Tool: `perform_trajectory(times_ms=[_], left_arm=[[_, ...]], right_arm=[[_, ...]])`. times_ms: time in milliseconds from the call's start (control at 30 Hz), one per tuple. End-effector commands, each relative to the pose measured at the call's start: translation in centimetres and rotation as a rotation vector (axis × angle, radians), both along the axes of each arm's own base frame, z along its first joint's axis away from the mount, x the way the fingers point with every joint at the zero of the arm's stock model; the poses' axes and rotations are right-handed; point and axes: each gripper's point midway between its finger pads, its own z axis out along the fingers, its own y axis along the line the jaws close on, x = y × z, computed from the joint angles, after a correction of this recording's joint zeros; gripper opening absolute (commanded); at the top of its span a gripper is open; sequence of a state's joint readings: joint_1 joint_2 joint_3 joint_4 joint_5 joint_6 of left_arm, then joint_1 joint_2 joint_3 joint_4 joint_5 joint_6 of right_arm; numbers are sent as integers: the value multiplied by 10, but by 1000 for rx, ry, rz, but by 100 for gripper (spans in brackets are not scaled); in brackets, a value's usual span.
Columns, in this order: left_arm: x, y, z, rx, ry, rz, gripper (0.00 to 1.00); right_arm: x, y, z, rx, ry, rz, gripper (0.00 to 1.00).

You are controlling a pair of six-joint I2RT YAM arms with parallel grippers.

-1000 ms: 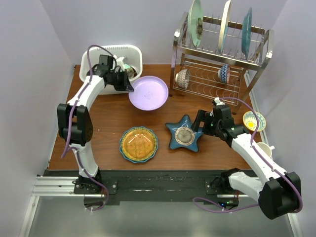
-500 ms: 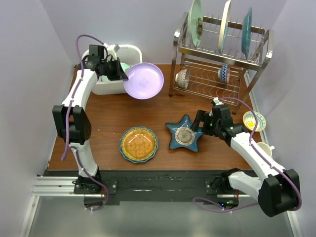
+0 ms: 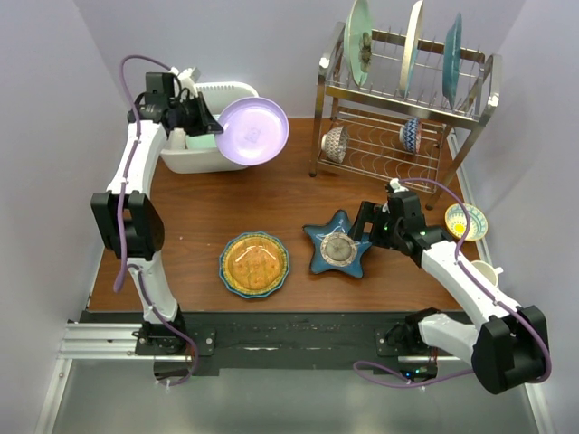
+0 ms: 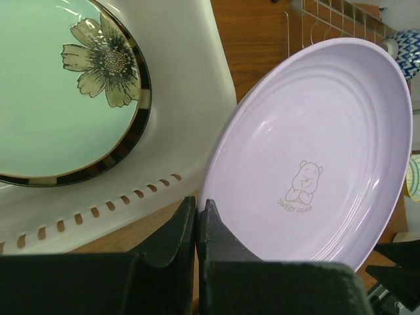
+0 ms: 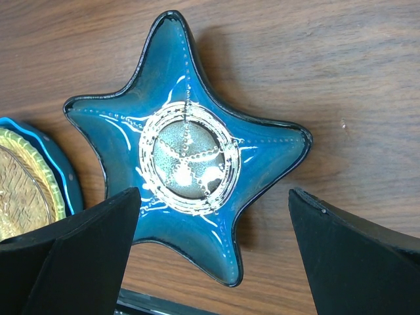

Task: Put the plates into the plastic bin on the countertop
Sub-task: Place the plate in the plastic bin.

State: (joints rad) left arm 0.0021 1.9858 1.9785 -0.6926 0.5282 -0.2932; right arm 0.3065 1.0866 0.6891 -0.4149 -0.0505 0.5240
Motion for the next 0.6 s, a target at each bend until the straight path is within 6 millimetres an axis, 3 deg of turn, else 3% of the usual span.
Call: perform_trajectory(times_ms=[0, 567], left_arm=[[20, 12, 29, -64, -79, 48, 0], [51, 50, 32, -105, -120, 202, 0]], right_arm=[[6, 4, 5, 20, -31, 16, 99], [8, 5, 11, 27, -49, 16, 99]])
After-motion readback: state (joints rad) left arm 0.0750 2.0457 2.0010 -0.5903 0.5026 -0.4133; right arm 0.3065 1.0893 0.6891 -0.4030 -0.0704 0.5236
